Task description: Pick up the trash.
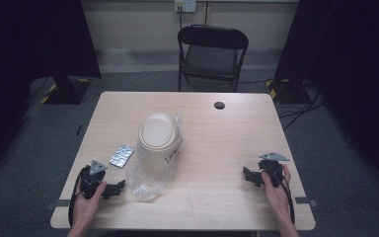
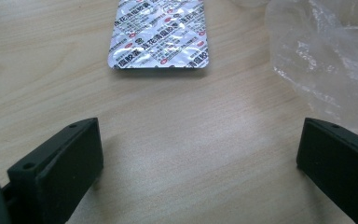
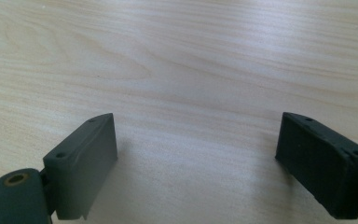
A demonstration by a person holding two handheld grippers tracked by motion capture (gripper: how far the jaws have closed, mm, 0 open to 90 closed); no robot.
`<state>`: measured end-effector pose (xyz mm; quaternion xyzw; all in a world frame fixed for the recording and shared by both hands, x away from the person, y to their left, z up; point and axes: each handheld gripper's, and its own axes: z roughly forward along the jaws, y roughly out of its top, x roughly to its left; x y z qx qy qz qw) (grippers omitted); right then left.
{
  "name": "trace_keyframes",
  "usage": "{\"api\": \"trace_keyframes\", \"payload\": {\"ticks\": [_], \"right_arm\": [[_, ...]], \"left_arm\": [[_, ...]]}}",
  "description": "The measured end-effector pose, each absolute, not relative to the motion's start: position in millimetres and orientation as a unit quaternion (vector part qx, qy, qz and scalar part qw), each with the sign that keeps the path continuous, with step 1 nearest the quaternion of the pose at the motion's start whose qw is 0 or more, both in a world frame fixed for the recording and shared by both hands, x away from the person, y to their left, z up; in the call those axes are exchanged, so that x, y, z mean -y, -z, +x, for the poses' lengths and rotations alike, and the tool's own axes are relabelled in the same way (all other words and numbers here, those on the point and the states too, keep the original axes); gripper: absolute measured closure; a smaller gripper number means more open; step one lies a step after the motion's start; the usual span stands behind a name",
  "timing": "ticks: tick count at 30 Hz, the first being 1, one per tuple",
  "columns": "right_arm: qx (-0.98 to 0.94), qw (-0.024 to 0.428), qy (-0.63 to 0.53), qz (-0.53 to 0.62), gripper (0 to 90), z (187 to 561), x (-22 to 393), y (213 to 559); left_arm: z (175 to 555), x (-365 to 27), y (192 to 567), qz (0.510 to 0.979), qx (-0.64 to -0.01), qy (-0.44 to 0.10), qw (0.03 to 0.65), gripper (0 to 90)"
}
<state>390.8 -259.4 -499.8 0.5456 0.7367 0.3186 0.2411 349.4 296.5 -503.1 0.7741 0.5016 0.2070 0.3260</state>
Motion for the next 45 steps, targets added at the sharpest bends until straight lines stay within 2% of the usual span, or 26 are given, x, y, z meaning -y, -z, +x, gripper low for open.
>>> {"api": "trace_keyframes", "payload": {"ticks": [10,15,18,29,31,35,45], "right_arm": [[-0.739,0.241,-0.318,0.543,11.3,391,260,500],[-0.738,0.241,-0.318,0.544,11.4,391,260,500],[-0.738,0.241,-0.318,0.544,11.3,391,260,500],[-0.738,0.241,-0.319,0.543,11.3,391,260,500],[-0.738,0.24,-0.319,0.544,11.3,391,260,500],[-0.741,0.239,-0.32,0.539,11.3,392,260,500],[-0.75,0.234,-0.323,0.527,11.1,393,263,500]], "left_arm": [[348,-297,503,0.769,-0.507,-0.209,0.329,1.2],[347,-300,501,0.761,-0.515,-0.217,0.33,8.3],[346,-301,500,0.752,-0.524,-0.219,0.335,17.5],[343,-310,489,0.733,-0.529,-0.192,0.381,16.1],[342,-310,488,0.734,-0.527,-0.194,0.382,16.3],[341,-304,473,0.741,-0.505,-0.233,0.377,17.1],[348,-303,446,0.74,-0.473,-0.2,0.435,17.3]]}}
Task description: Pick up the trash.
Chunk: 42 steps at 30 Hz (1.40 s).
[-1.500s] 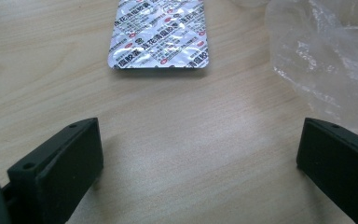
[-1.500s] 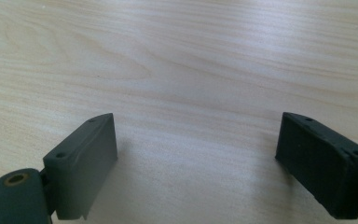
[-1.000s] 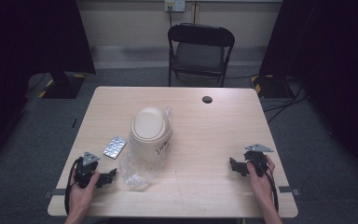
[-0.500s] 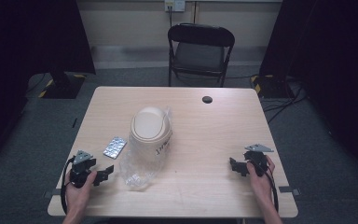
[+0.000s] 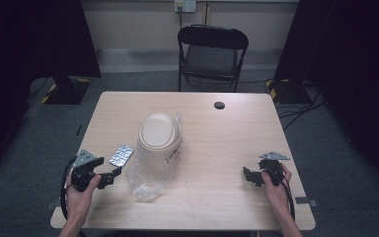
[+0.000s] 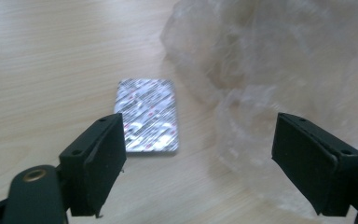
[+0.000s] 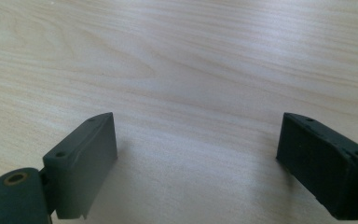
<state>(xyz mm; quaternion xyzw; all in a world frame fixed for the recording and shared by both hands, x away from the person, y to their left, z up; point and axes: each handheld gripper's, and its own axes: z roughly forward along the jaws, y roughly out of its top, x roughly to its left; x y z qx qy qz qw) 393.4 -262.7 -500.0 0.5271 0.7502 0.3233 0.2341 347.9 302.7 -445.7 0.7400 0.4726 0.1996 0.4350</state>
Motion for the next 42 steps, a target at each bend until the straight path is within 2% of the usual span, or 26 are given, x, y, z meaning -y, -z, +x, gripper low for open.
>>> {"api": "trace_keyframes", "payload": {"ticks": [23,42], "right_arm": [[-0.757,0.228,-0.326,0.518,11.0,393,265,500],[-0.757,0.229,-0.326,0.518,11.0,393,265,500]], "left_arm": [[378,-260,388,0.769,-0.388,-0.192,0.471,16.7],[418,-234,371,0.769,-0.378,-0.185,0.481,16.5]]}}
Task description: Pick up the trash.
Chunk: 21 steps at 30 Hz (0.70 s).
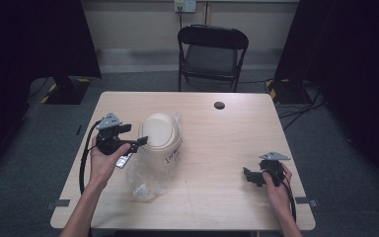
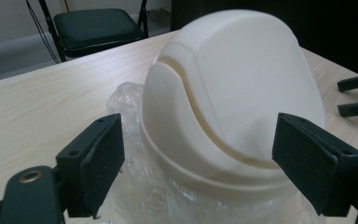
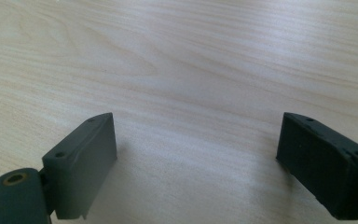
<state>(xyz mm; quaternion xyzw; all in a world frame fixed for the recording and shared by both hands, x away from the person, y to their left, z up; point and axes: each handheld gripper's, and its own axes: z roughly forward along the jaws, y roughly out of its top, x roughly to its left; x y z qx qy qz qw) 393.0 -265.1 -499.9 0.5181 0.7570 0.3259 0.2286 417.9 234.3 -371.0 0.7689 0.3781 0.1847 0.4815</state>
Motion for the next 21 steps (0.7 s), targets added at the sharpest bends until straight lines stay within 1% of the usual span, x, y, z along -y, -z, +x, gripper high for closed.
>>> {"api": "trace_keyframes", "payload": {"ticks": [5,14,21], "right_arm": [[-0.757,0.229,-0.326,0.518,11.0,393,265,500],[-0.757,0.229,-0.326,0.518,11.0,393,265,500],[-0.757,0.229,-0.326,0.518,11.0,393,265,500]], "left_arm": [[427,-224,369,0.778,-0.373,-0.186,0.47,15.8],[434,-219,375,0.788,-0.378,-0.183,0.451,15.7],[444,-219,383,0.793,-0.386,-0.163,0.442,15.6]]}}
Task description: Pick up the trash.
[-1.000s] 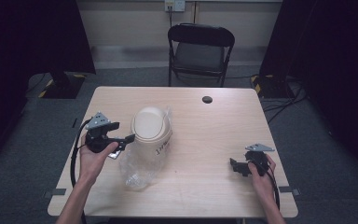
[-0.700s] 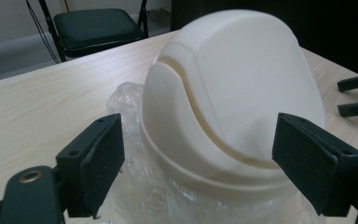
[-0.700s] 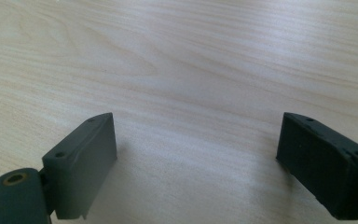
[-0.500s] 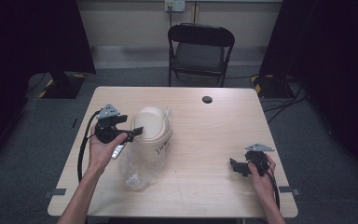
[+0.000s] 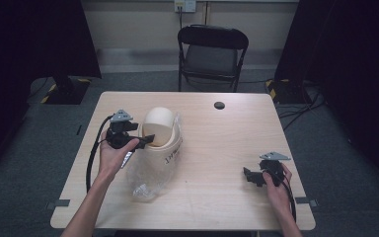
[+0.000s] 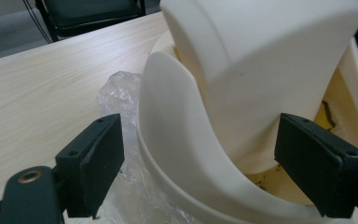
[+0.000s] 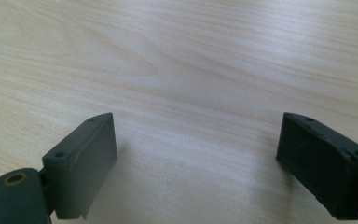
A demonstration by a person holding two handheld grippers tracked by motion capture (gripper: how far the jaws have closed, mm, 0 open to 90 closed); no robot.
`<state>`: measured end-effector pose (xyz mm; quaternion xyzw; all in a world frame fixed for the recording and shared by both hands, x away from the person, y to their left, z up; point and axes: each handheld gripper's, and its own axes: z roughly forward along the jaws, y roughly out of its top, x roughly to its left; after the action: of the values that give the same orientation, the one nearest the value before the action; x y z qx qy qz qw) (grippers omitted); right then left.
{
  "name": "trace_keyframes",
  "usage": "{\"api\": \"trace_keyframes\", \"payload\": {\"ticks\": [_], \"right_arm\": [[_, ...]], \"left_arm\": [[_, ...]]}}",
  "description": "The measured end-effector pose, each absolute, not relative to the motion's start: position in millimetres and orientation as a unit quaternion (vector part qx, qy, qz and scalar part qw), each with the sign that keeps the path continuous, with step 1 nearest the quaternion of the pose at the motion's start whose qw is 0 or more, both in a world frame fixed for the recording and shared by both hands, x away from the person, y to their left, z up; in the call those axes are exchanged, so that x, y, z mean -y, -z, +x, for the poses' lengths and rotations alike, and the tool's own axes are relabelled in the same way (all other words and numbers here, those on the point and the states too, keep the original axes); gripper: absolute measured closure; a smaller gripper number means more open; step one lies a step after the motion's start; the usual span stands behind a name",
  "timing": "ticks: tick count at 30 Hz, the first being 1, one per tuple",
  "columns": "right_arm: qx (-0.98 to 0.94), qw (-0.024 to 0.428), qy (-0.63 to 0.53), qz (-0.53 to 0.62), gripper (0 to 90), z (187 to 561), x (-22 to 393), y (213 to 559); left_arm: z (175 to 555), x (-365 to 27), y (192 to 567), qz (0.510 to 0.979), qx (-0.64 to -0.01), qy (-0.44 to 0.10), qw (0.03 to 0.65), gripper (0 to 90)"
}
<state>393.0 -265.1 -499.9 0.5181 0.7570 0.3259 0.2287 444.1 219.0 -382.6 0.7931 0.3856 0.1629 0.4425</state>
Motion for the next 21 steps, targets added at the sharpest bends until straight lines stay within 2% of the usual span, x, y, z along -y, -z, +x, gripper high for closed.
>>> {"api": "trace_keyframes", "payload": {"ticks": [21], "right_arm": [[-0.756,0.23,-0.325,0.519,11.0,393,265,500]], "left_arm": [[466,-211,390,0.8,-0.408,-0.15,0.413,17.6]]}}
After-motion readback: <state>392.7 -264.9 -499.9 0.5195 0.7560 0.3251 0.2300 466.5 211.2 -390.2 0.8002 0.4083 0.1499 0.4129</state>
